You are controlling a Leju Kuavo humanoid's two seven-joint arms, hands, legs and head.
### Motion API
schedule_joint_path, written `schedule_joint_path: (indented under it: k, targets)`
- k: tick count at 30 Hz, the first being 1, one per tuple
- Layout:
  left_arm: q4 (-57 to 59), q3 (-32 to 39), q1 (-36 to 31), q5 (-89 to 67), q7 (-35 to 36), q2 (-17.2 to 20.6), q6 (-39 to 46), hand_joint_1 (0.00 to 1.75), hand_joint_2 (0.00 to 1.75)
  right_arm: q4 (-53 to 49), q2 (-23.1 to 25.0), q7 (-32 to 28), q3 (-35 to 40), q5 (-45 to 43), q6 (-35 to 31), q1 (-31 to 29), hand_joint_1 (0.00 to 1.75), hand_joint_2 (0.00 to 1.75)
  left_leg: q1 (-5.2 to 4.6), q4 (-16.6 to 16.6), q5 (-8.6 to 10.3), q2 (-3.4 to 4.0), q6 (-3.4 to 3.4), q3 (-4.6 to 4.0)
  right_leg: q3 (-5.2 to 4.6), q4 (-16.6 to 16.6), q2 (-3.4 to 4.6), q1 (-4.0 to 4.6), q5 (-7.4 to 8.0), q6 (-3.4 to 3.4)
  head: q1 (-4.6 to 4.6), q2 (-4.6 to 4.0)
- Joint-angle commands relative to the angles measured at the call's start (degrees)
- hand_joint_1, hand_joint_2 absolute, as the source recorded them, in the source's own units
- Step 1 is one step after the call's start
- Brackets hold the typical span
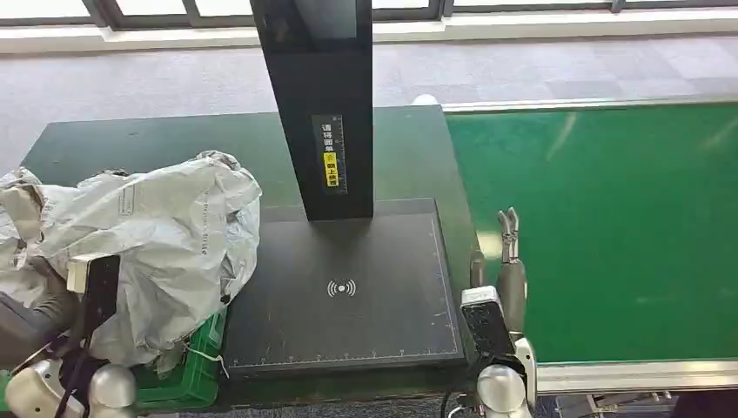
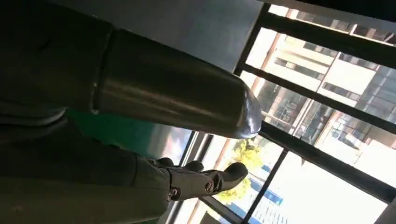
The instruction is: Moved the parcel from conveyor to table for the left to box.
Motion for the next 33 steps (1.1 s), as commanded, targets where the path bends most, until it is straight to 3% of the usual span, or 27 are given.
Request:
schedule_joint_path:
  k: [1,4,12,26,30,33]
  targets:
    - [17.44,-4.2,-0.11,3.36,-4.8,-1.81,-7.07,0.0,1.75,1.6,3.25,-0.73,-6.42,0.13,0.34,-1.93,0.0,0.0,-0.06,-0.16,0.08,-0.04,0.06,0.15,0.18,-0.13,-0.21,-0.04,0.02,-0.02,0.0,0.0]
    - [20.17,-2.51,0.65,0.4,-3.19,-0.8,-9.33,0.0,1.75,1.55,3.28,-0.72,-6.43,0.52,0.68,-1.7,0.0,0.0,-0.08,-0.17,0.01,0.24,0.05,0.21,0.16,-0.11,0.06,-0.05,0.03,-0.02,0.0,0.0]
    - [21.0,-2.66,2.3,-1.13,-2.92,-0.44,-10.4,0.0,1.75,2.11,3.03,-0.75,-6.23,0.78,0.54,-0.79,0.0,0.0,-0.04,-0.15,0.02,0.16,0.04,0.2,0.17,-0.11,0.02,-0.03,0.01,-0.04,0.0,0.0]
    - [13.11,-3.57,6.31,-0.08,-4.73,-1.93,-11.72,0.0,1.75,1.51,3.12,-0.52,-7.15,0.52,-0.32,0.21,0.0,0.0,-0.04,-0.12,-0.07,0.26,0.05,0.44,0.36,-0.03,0.11,-0.14,-0.09,-0.02,0.0,0.0]
    - [7.29,-3.57,10.0,6.98,-9.57,-2.71,-9.64,0.0,1.75,2.98,3.05,-1.11,-7.43,-0.08,-0.72,0.46,0.0,0.0,-0.01,-0.1,-0.11,0.33,0.04,0.47,0.38,-0.04,0.18,-0.11,-0.09,-0.02,0.0,0.0]
    - [3.31,-4.77,12.14,14.65,-14.86,-2.91,-14.63,0.0,1.75,1.37,3.14,-1.31,-8.29,-0.36,-1.64,1.74,0.0,0.0,0.01,-0.06,-0.16,0.36,0.01,0.39,0.29,-0.02,0.24,-0.07,-0.11,-0.03,0.0,0.0]
